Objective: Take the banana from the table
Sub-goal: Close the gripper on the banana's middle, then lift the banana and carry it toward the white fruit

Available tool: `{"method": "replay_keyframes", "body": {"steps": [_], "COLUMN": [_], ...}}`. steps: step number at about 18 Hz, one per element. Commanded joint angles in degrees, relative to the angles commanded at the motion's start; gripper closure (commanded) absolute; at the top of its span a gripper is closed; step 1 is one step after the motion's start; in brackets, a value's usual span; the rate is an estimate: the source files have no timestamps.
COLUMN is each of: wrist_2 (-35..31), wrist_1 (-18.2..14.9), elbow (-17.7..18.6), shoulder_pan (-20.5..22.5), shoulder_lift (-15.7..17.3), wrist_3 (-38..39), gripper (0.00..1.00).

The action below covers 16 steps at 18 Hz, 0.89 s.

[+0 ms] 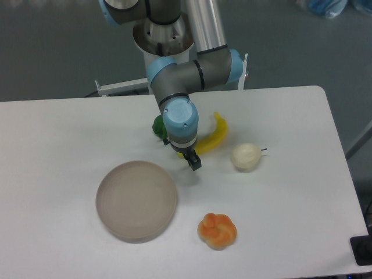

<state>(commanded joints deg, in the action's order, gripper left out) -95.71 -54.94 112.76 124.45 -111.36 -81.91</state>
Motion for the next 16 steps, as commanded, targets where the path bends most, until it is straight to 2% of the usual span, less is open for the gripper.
{"method": "replay_keyframes", "body": {"steps": [2,3,4,6,9,11,14,16], "wrist_2": [0.0,0.0,0.1,0.1,0.1,-0.2,0.5,1.0], "wrist_1": [0.0,0.0,0.0,-0.1,-0.3,-0.9,-2.4,-6.6], "elbow": [0.2,0.4,0.4,0.4,-0.3,-1.8,-6.5,-11.6], "shoulder_pan": [0.7,1.5,2.0,2.5,3.3,3.8,5.7,5.9], "shoulder_lift": [0.2,1.0,1.4,2.1,2.5,2.9,3.3,3.3], "wrist_3": [-1.1,-1.3,-1.4,-1.5,-1.4,-1.4,-1.4,-1.3], "gripper": [0.28,0.44,0.53,0.67,0.81,0.82,0.81,0.81]}}
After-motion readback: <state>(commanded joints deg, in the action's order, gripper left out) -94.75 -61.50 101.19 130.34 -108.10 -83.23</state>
